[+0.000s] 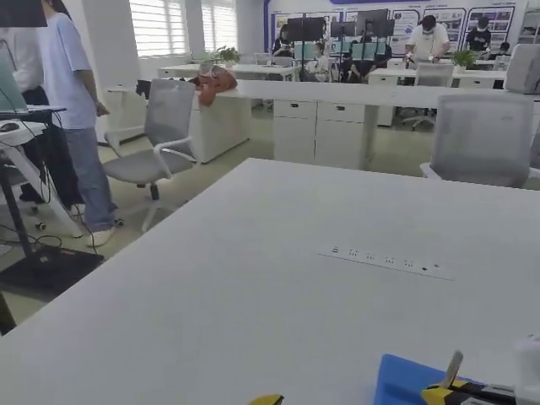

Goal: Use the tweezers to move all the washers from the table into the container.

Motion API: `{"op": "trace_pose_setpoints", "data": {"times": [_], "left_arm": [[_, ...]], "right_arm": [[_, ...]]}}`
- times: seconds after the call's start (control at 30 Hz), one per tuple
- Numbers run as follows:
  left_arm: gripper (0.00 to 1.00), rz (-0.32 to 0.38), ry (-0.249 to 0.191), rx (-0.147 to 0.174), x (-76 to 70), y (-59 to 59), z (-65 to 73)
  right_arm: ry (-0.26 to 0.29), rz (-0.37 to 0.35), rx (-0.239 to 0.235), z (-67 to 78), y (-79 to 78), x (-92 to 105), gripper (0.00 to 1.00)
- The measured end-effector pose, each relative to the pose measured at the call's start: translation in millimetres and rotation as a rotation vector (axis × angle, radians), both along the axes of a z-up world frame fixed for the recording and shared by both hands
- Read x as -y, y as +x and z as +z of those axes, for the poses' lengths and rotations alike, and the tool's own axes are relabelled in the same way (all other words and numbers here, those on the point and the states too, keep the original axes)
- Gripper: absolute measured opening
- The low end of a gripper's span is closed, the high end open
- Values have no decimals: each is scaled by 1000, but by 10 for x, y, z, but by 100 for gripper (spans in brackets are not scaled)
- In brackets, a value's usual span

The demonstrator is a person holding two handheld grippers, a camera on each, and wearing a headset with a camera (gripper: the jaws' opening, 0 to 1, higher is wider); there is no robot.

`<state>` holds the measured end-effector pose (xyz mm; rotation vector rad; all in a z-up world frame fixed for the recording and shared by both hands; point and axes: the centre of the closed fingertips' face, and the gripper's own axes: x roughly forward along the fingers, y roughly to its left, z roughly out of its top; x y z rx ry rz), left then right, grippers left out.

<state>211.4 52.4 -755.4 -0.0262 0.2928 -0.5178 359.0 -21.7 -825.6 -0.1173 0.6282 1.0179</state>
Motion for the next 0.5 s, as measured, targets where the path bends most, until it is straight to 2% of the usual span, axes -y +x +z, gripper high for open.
{"op": "trace_pose_setpoints", "data": {"times": [0.2, 0.27, 0.5], "left_arm": [[98, 0, 10, -5, -1, 1, -16], [98, 2, 11, -7, -5, 1, -19], [98, -7, 29, -25, 9, -6, -63]], "right_arm": [[14, 0, -7, -42, -14, 15, 3], [9, 8, 18, -38, -11, 7, 3], [6, 61, 33, -53, -61, -65, 4]]}}
